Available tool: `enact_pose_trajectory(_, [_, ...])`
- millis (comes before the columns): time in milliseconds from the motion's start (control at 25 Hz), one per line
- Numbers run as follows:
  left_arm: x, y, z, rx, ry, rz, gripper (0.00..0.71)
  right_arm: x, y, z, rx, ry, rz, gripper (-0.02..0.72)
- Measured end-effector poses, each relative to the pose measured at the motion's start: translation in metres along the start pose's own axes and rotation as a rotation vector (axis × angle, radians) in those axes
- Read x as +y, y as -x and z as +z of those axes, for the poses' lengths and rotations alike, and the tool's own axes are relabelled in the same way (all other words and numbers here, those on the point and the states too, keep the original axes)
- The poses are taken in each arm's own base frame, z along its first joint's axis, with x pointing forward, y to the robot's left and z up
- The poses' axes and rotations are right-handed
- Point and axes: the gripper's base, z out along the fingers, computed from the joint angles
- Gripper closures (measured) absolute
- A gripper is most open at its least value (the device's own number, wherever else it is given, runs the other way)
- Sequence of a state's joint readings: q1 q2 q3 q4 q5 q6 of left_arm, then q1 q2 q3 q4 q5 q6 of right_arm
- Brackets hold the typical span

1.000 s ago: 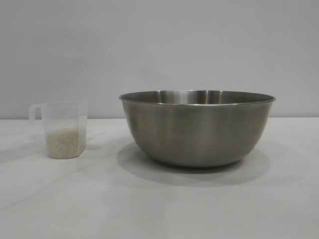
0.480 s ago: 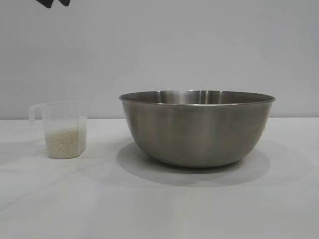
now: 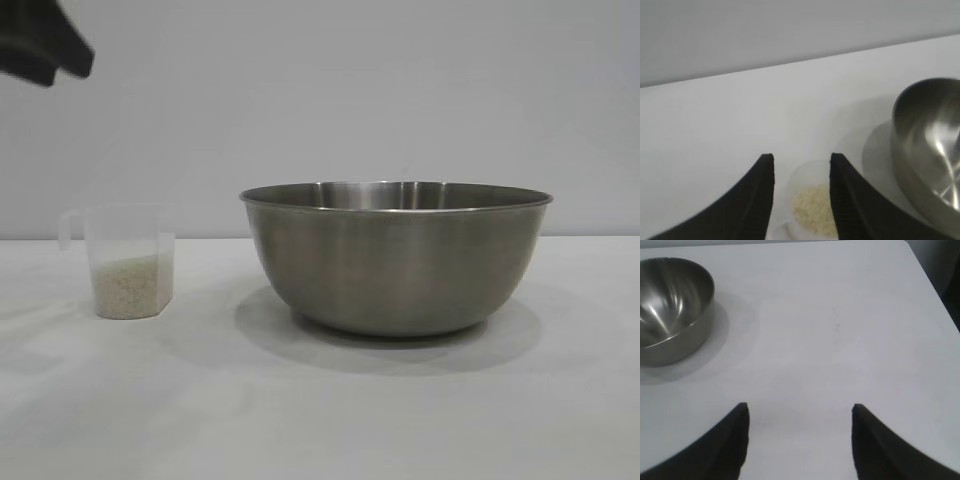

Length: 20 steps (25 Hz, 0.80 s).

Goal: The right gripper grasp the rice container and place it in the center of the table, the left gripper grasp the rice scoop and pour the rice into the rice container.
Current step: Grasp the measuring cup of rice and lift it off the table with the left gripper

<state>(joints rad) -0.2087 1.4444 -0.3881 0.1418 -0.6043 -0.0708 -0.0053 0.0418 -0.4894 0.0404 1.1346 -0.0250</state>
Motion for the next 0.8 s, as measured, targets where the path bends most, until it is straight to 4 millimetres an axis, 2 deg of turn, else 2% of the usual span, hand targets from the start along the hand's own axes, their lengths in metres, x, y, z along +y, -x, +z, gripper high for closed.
enact_pose_trajectory(400, [0.002, -0.052, 0.026, 0.015, 0.028, -0.030, 0.492, 0.000, 0.000, 0.000, 0.000, 0.000, 0.000, 0.322])
enact_pose_trajectory(640, [-0.001, -0.064, 0.036, -0.048, -0.004, -0.021, 0.492, 0.000, 0.000, 0.000, 0.000, -0.001, -0.001, 0.322])
enact_pose_trajectory(800, [-0.001, -0.078, 0.040, -0.003, -0.007, -0.026, 0.492, 0.000, 0.000, 0.000, 0.000, -0.001, -0.001, 0.322])
